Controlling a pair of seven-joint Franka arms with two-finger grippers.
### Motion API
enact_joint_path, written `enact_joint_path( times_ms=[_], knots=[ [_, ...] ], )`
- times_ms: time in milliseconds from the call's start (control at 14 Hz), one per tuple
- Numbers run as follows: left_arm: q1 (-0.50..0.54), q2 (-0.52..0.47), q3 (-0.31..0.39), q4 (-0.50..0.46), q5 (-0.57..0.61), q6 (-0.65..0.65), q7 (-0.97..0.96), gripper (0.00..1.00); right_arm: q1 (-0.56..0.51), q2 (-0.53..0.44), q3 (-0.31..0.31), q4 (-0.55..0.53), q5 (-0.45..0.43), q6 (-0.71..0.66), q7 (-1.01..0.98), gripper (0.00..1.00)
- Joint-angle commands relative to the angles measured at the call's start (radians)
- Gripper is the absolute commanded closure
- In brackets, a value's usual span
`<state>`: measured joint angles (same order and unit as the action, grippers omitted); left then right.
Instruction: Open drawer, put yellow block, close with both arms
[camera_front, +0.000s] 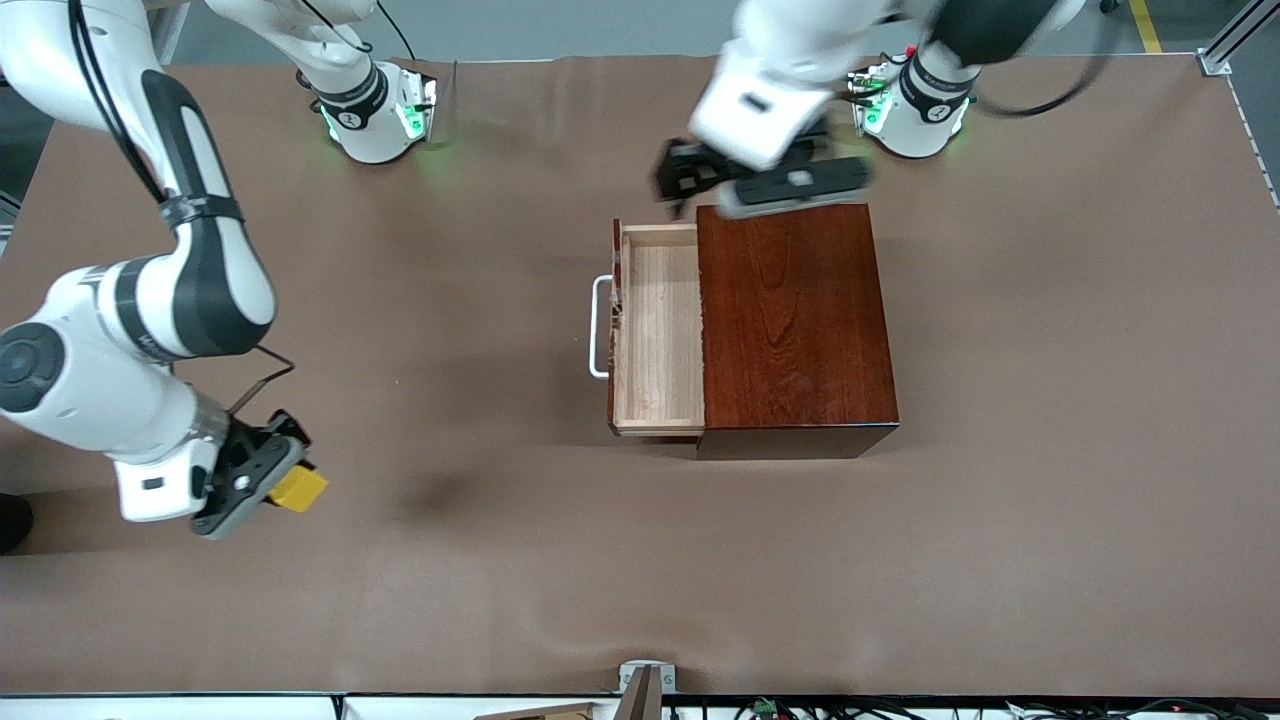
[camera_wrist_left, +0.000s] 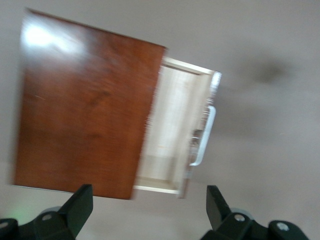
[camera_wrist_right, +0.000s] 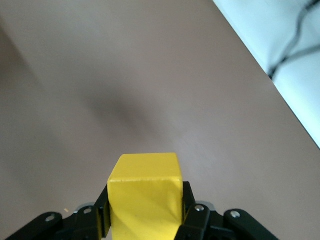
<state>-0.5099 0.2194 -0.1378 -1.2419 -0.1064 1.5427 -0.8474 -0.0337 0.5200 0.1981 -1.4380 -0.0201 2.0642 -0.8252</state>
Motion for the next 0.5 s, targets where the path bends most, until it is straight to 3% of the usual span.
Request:
enact_joint_path(
  times_ms=[0, 214, 429],
  knots=[
    [0.140, -0.064, -0.008, -0.056, 0.033, -0.058, 0.231, 0.00, -0.006, -0.023, 0.088, -0.016, -0.004, -0.010, -0.014, 1.00],
    [0.295, -0.086, -0.009, -0.085, 0.040, -0.062, 0.391, 0.00, 0.017, -0.018, 0.173, -0.016, -0.017, -0.021, -0.014, 1.00],
    [0.399, -0.086, -0.013, -0.116, 0.040, -0.046, 0.447, 0.00, 0.138, -0.005, 0.173, 0.008, -0.023, -0.026, -0.018, 1.00]
  ],
)
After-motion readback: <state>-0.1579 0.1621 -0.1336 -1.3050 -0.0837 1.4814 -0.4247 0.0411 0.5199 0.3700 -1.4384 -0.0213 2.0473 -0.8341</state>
